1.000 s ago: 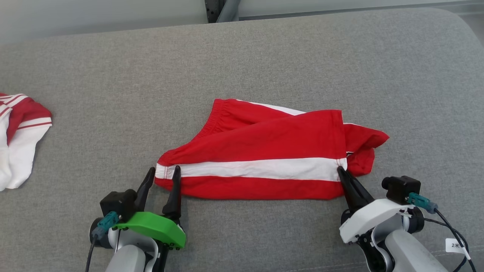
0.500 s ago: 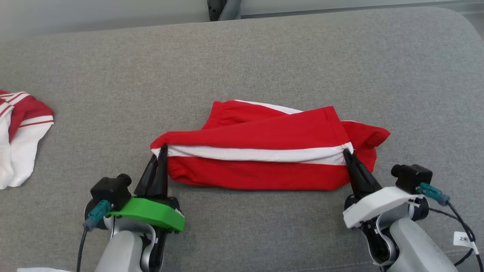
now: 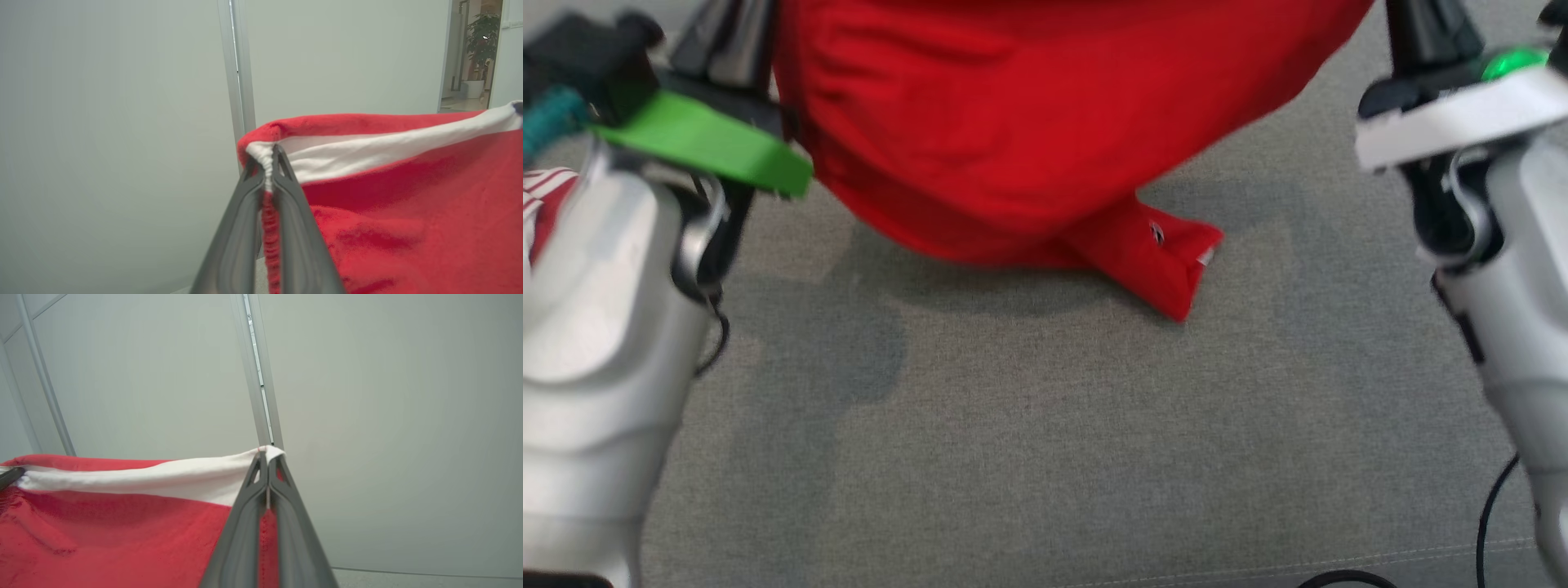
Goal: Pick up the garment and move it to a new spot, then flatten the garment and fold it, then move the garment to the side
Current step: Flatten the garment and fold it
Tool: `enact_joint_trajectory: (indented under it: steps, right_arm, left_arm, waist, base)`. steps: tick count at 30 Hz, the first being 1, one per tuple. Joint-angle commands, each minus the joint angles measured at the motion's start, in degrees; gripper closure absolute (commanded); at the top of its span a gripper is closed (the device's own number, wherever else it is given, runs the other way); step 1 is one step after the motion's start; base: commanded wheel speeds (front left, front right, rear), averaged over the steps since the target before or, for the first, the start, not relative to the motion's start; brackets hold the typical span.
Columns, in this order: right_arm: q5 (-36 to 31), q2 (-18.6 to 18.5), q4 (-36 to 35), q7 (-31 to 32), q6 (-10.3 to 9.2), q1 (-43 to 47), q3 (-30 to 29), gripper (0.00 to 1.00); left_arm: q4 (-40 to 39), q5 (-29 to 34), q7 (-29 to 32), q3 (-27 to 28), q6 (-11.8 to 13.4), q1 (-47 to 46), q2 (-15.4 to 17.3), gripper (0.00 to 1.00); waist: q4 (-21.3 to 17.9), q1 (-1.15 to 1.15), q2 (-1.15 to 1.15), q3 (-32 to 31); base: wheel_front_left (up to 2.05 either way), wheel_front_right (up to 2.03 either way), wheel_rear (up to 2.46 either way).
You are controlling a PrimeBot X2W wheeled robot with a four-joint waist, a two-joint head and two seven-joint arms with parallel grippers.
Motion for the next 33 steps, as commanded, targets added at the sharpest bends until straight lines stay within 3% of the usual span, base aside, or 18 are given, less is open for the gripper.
enact_joint_trajectory:
  steps: [1, 8, 15, 20, 24, 33]
  right_arm:
    - [0.0, -1.7, 2.5, -0.2, -0.04, -6.9, 1.0, 1.00]
    - [-4.6, -4.9, 14.7, -0.1, -0.07, -33.5, 1.0, 1.00]
    - [-9.8, -2.7, 15.3, -0.1, -0.07, -42.5, -4.5, 1.00]
    - [-8.7, -1.6, 13.6, -0.1, -0.07, -34.7, -1.4, 1.00]
    - [-5.0, -2.4, 11.4, -0.1, -0.07, -23.1, 1.0, 1.00]
    - [0.2, -4.9, 9.4, -0.1, -0.07, 3.8, 5.7, 1.00]
  left_arm:
    - [2.2, -0.8, 1.1, -1.6, 0.1, -8.1, 1.6, 1.00]
    - [11.2, 0.1, -0.2, -7.0, 0.1, -34.1, 2.0, 1.00]
    - [15.5, -3.4, -2.0, -8.3, 0.1, -41.5, 0.0, 1.00]
    - [15.0, -8.1, -2.0, -9.9, 0.1, -32.7, 0.6, 1.00]
    - [15.2, -14.8, -2.1, -9.7, 0.1, -19.5, -0.9, 1.00]
    - [15.0, -25.4, -1.7, -13.8, 0.1, 9.2, -3.0, 1.00]
  waist:
    - [-0.1, 0.00, 0.00, 6.9]
    - [-0.7, 0.00, 0.00, 16.5]
    - [-2.0, 0.00, 0.00, 20.2]
    - [-3.6, 0.00, 0.00, 21.2]
    - [-4.1, 0.00, 0.00, 20.3]
    - [-4.1, 0.00, 0.00, 12.2]
  base:
    - [0.00, 0.00, 0.00]
    - [0.00, 0.00, 0.00]
    - [0.00, 0.00, 0.00]
    - [0.00, 0.00, 0.00]
    - [0.00, 0.00, 0.00]
    - [0.00, 0.00, 0.00]
